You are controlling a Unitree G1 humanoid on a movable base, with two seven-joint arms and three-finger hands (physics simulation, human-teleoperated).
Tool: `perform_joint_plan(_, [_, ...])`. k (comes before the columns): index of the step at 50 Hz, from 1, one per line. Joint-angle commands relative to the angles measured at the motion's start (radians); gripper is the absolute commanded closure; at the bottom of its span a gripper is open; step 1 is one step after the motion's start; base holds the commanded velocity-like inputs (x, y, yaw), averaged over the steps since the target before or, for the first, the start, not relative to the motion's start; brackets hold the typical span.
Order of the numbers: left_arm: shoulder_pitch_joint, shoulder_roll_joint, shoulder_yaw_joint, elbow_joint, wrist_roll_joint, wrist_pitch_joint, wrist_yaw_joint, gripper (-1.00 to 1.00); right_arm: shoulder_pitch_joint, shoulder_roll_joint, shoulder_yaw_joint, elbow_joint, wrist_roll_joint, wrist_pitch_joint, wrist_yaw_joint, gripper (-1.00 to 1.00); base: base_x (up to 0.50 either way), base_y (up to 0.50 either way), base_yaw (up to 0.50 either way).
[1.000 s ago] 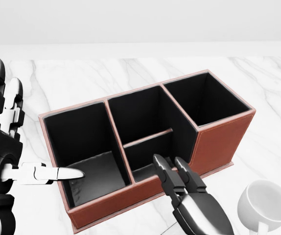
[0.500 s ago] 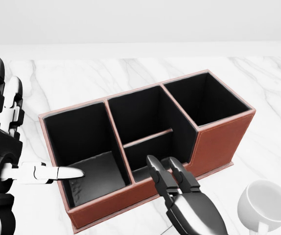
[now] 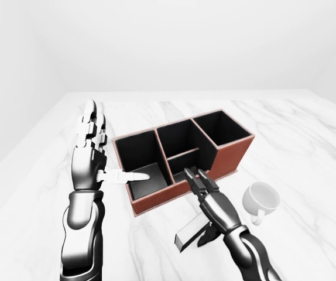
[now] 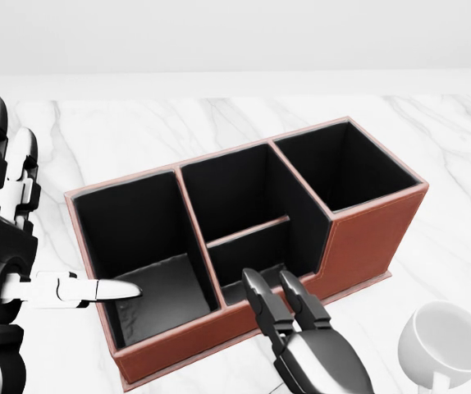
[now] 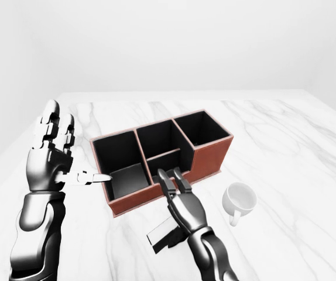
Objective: Pick up the book and place it in the front compartment of the caddy.
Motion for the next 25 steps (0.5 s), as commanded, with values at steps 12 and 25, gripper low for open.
perform_joint_plan(12, [0.005, -0.001, -0.003, 0.021, 0.004, 0.0, 0.0, -1.0, 0.002, -0.004, 0.014, 0.022, -0.005, 0.0, -0.008, -1.0, 0.0, 0.0, 0.0])
perform_joint_plan(25, [0.005, -0.001, -0.002, 0.019, 0.004, 0.0, -0.001, -1.0, -0.004, -0.005, 0.02, 0.045, -0.004, 0.0, -0.018, -1.0, 0.0, 0.0, 0.0])
